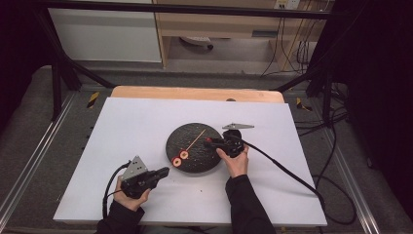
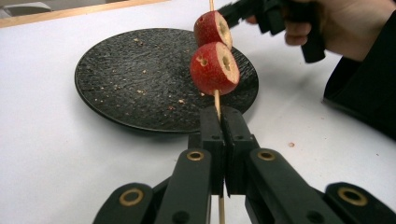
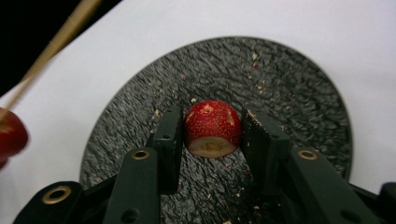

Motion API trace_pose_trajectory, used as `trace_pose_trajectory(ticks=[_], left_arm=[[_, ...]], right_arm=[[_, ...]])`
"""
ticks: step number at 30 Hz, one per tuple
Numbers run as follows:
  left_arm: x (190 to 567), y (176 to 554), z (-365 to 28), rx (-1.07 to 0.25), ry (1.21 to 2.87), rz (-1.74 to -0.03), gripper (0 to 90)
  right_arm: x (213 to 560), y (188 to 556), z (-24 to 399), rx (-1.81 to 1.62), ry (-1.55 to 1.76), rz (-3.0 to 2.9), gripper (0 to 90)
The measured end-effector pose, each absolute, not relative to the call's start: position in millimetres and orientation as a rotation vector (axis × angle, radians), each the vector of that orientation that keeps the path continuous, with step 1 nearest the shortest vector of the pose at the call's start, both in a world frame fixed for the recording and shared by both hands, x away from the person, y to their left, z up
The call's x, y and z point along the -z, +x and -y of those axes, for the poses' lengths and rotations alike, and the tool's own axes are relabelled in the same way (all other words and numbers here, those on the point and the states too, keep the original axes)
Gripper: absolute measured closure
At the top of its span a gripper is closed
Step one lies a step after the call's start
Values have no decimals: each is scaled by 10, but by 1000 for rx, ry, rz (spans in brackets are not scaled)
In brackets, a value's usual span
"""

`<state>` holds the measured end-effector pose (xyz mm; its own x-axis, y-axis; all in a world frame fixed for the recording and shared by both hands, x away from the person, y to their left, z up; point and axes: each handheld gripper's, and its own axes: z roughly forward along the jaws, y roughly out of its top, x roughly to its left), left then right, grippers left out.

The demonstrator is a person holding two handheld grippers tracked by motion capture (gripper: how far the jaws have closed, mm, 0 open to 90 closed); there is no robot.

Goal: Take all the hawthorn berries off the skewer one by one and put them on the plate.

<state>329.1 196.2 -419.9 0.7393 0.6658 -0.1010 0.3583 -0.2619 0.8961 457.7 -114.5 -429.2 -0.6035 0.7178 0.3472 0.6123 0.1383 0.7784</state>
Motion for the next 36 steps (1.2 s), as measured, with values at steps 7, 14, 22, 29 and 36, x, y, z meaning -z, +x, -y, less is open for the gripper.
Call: trace_pose_trajectory(ticks=[7, 14, 22, 29, 36], left_arm=[[4204, 3293, -1949, -360, 1884, -789, 884], [4212, 3294, -1936, -357, 1892, -787, 884], [4214, 3289, -1930, -357, 1893, -788, 884], [4213, 3283, -1917, -355, 1894, -787, 883], [4221, 3274, -1891, -354, 1901, -782, 883]], right_arm=[[4447, 4599, 1074, -1413, 1341, -2320, 608], [4470, 4591, 1066, -1395, 1330, -2326, 592], [4250, 4501, 1158, -1422, 1290, -2299, 418], [4089, 4323, 1325, -1472, 1263, -2276, 203], [4059, 4115, 1480, -1493, 1238, -2285, 77]])
